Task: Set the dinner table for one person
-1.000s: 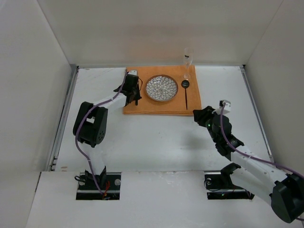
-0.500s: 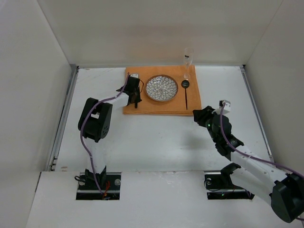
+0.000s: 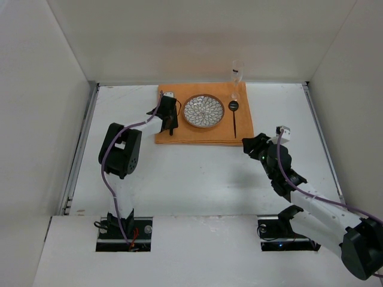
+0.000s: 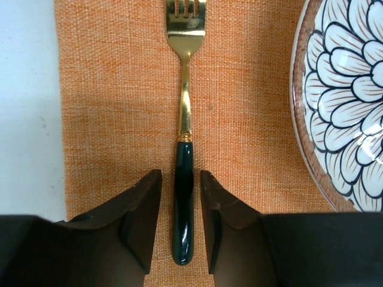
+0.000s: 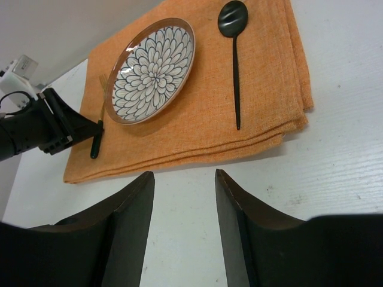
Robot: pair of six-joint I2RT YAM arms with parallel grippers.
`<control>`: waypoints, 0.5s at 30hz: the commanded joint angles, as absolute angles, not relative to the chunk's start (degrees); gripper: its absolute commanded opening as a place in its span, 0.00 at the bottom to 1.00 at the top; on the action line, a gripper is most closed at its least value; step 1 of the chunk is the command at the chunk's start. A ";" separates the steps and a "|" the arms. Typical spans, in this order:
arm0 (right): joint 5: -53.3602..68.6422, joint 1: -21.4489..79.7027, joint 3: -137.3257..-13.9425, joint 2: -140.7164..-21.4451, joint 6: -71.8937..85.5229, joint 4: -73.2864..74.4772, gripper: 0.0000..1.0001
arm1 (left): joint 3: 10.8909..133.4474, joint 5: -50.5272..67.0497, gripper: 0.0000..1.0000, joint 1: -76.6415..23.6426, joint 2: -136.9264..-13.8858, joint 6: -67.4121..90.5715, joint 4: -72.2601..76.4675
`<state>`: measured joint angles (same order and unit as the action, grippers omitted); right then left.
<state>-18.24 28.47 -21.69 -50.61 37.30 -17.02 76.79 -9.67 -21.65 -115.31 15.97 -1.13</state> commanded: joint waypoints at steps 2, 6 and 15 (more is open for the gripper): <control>-19.07 28.17 -22.41 -50.28 37.00 -19.25 0.53 | 74.63 -11.60 0.36 -22.28 -108.64 17.22 -2.02; -19.07 28.08 -22.32 -50.27 37.00 -19.25 0.54 | 72.95 -12.65 0.54 -23.59 -104.25 17.84 -1.50; -19.86 28.34 -22.50 -48.96 36.21 -18.63 0.47 | 60.14 -17.56 1.00 -28.60 -85.81 23.99 5.00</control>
